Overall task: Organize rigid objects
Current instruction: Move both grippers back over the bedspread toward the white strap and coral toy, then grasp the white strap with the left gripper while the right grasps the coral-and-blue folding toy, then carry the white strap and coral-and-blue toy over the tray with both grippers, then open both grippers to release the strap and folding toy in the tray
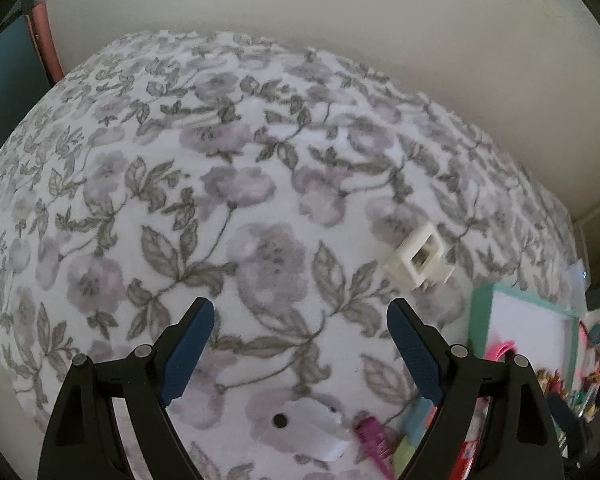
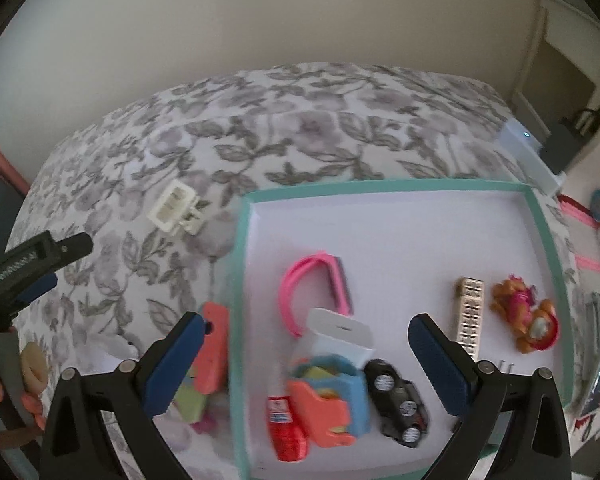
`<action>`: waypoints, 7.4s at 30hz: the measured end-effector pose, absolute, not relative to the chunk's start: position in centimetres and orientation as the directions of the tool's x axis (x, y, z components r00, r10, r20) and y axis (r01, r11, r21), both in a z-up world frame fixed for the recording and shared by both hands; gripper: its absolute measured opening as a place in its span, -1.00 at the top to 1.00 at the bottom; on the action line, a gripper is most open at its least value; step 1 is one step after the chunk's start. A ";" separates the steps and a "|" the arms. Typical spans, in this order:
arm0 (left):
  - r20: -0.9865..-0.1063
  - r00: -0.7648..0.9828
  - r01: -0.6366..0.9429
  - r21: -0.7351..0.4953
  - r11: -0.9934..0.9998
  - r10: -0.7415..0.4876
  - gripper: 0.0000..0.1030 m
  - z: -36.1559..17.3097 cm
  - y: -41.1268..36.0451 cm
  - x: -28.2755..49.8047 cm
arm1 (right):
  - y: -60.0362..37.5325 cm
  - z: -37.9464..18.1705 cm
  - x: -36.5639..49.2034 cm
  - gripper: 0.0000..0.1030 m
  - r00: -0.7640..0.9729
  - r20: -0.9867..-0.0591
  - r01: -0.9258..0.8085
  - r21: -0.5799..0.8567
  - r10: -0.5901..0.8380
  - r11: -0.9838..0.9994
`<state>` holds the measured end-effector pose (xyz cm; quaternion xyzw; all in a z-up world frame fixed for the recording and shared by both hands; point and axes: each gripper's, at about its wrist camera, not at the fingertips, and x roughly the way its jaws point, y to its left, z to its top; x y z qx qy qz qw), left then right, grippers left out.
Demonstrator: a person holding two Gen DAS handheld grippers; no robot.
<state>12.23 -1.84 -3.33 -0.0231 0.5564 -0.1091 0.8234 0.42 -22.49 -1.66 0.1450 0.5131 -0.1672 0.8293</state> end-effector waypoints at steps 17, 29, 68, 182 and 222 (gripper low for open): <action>-0.957 0.133 0.129 -0.242 0.962 -0.259 -0.72 -7.8 -0.7 8.1 | -20.4 -2.2 -0.1 -1.00 0.376 -0.920 0.416 0.062 -0.109 0.907; -0.978 0.146 0.220 -0.116 0.969 -0.150 -0.47 -9.2 -2.4 6.7 | -20.7 -2.6 -0.7 -1.00 0.365 -0.927 0.436 0.087 -0.088 0.896; -0.966 0.168 0.113 -0.181 0.977 -0.198 -0.13 -8.6 8.5 10.0 | -16.3 -2.1 1.2 -0.79 0.487 -0.870 0.270 0.227 0.071 0.936; -0.882 0.259 0.474 -0.238 0.848 -0.393 -0.13 0.5 -12.1 5.0 | -28.7 -0.7 -2.7 0.02 0.469 -0.878 0.576 0.225 -0.092 0.786; -0.898 0.135 0.545 -0.285 0.789 -0.418 -0.15 -2.9 -20.4 2.4 | -35.8 -2.8 -7.3 -0.01 0.361 -0.921 0.723 0.178 -0.145 0.668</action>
